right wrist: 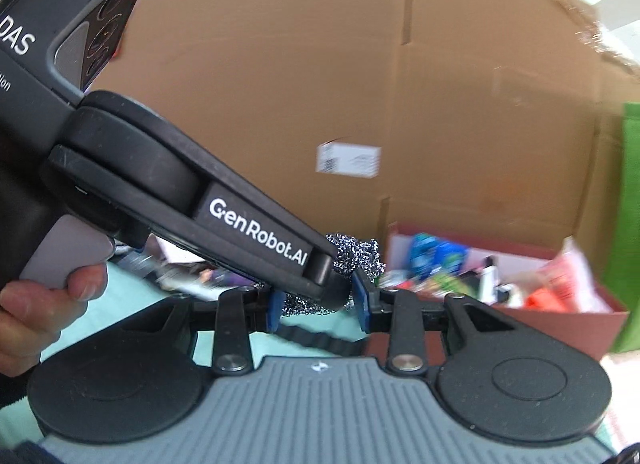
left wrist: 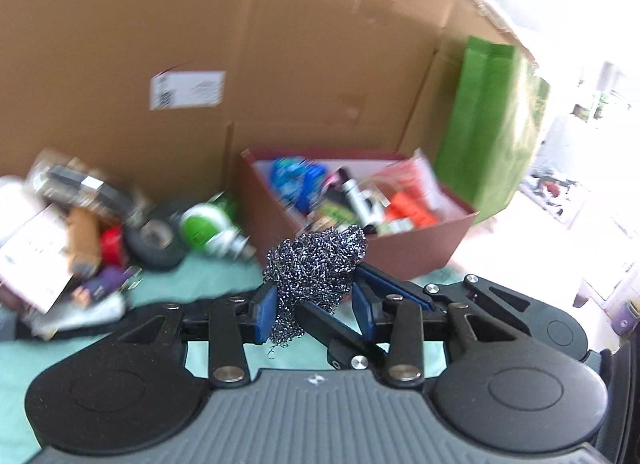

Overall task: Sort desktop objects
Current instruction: 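Carry the scrubber with the left gripper over the brown box, then open the left gripper to drop the scrubber into the box, then move the left gripper to the gold box and close on it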

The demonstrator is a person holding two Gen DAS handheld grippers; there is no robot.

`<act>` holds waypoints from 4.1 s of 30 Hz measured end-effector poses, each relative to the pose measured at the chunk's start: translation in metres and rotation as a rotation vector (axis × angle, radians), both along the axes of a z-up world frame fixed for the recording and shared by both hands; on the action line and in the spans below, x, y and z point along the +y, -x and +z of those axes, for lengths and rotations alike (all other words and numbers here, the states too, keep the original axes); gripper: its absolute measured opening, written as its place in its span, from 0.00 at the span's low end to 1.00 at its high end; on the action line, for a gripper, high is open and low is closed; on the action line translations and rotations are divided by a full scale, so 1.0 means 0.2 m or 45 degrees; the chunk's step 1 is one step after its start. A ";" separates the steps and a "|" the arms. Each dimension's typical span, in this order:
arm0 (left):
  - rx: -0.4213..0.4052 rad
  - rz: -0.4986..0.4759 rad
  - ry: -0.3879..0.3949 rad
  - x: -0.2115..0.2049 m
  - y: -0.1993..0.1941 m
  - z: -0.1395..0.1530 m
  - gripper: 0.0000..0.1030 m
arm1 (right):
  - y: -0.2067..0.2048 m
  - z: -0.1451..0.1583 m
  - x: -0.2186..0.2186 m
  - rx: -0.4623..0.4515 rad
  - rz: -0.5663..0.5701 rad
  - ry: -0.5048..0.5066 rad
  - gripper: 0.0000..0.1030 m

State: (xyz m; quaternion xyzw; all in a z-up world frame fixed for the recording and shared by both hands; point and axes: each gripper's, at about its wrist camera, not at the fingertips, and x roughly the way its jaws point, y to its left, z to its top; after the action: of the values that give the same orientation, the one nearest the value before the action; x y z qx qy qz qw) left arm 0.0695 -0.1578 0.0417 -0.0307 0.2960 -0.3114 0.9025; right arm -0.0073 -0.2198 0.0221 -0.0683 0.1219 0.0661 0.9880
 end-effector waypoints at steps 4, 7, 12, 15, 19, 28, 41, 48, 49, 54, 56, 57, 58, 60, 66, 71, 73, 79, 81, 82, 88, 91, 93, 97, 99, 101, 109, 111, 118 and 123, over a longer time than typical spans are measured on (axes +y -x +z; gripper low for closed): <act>-0.050 -0.044 0.015 -0.12 -0.08 0.04 0.41 | -0.06 0.03 -0.11 -0.045 -0.071 0.008 0.34; -0.064 -0.061 0.029 -0.20 -0.17 0.06 0.41 | -0.15 0.05 -0.19 -0.067 -0.108 0.019 0.34; -0.062 -0.047 0.034 -0.29 -0.31 0.06 0.41 | -0.31 0.04 -0.30 -0.087 -0.145 -0.007 0.34; -0.060 -0.022 0.033 -0.31 -0.39 0.04 0.41 | -0.35 0.03 -0.36 -0.078 -0.140 -0.058 0.34; -0.009 0.007 0.056 -0.33 -0.49 0.00 0.30 | -0.49 0.00 -0.42 -0.040 -0.118 -0.120 0.34; 0.010 0.055 0.071 -0.29 -0.55 -0.08 0.67 | -0.57 -0.07 -0.45 0.004 -0.120 -0.101 0.38; -0.043 0.116 0.030 -0.27 -0.43 -0.09 1.00 | -0.49 -0.13 -0.47 0.020 -0.277 -0.108 0.92; -0.021 0.159 -0.033 -0.27 -0.39 -0.13 1.00 | -0.44 -0.13 -0.47 0.037 -0.290 -0.112 0.93; -0.016 0.159 -0.033 -0.27 -0.38 -0.14 1.00 | -0.44 -0.13 -0.48 0.039 -0.289 -0.114 0.93; -0.014 0.152 -0.035 -0.26 -0.35 -0.14 1.00 | -0.42 -0.10 -0.47 0.043 -0.288 -0.113 0.93; -0.013 0.147 -0.038 -0.25 -0.32 -0.13 1.00 | -0.42 -0.11 -0.46 0.044 -0.287 -0.113 0.93; -0.010 0.142 -0.036 -0.25 -0.31 -0.13 1.00 | -0.42 -0.11 -0.46 0.047 -0.287 -0.114 0.93; -0.010 0.136 -0.030 -0.24 -0.30 -0.13 1.00 | -0.41 -0.11 -0.45 0.048 -0.284 -0.115 0.93; -0.015 0.136 -0.004 -0.22 -0.25 -0.13 1.00 | -0.33 -0.08 -0.38 0.039 -0.271 -0.112 0.93; -0.021 0.185 0.057 -0.09 -0.12 -0.15 1.00 | -0.21 -0.05 -0.27 0.008 -0.210 -0.106 0.93; -0.013 0.255 0.079 0.05 -0.01 -0.20 1.00 | -0.13 -0.08 -0.13 0.025 -0.118 -0.102 0.93; -0.012 0.297 0.087 0.12 0.03 -0.22 1.00 | -0.12 -0.10 -0.07 0.039 -0.079 -0.095 0.93; -0.012 0.404 0.083 0.32 0.11 -0.29 1.00 | -0.12 -0.15 0.13 0.094 0.071 -0.073 0.93; -0.009 0.431 0.079 0.38 0.11 -0.30 1.00 | -0.13 -0.17 0.18 0.104 0.107 -0.067 0.93; -0.006 0.449 0.080 0.41 0.11 -0.31 1.00 | -0.14 -0.17 0.21 0.109 0.125 -0.065 0.93; 0.034 0.553 0.117 0.60 0.06 -0.35 1.00 | -0.20 -0.22 0.33 0.150 0.209 -0.049 0.93; 0.032 0.597 0.126 0.68 0.03 -0.35 1.00 | -0.24 -0.23 0.39 0.168 0.242 -0.050 0.93; 0.031 0.622 0.128 0.73 0.01 -0.35 1.00 | -0.27 -0.24 0.42 0.183 0.258 -0.054 0.93; 0.034 0.622 0.146 0.77 -0.03 -0.33 1.00 | -0.32 -0.26 0.45 0.185 0.260 -0.049 0.93; 0.015 0.601 0.135 0.76 -0.06 -0.31 0.99 | -0.35 -0.26 0.46 0.185 0.245 -0.050 0.93; -0.018 0.582 0.112 0.74 -0.10 -0.28 0.99 | -0.40 -0.25 0.46 0.179 0.233 -0.060 0.92; -0.065 0.515 0.010 0.66 -0.31 -0.20 0.87 | -0.59 -0.24 0.45 0.188 0.205 -0.145 0.82; -0.043 0.502 -0.037 0.64 -0.38 -0.21 0.79 | -0.64 -0.25 0.45 0.223 0.204 -0.196 0.79; 0.090 0.459 -0.107 0.61 -0.58 -0.27 0.64 | -0.78 -0.29 0.42 0.291 0.209 -0.323 0.66; 0.120 0.407 -0.139 0.58 -0.64 -0.29 0.63 | -0.85 -0.31 0.44 0.316 0.264 -0.332 0.58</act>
State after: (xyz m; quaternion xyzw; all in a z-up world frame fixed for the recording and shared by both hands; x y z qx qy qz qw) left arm 0.1968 -0.0424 -0.0156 -0.0429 0.3457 -0.1456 0.9260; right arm 0.1619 -0.1309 -0.0398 0.0568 0.2255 0.1907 0.9537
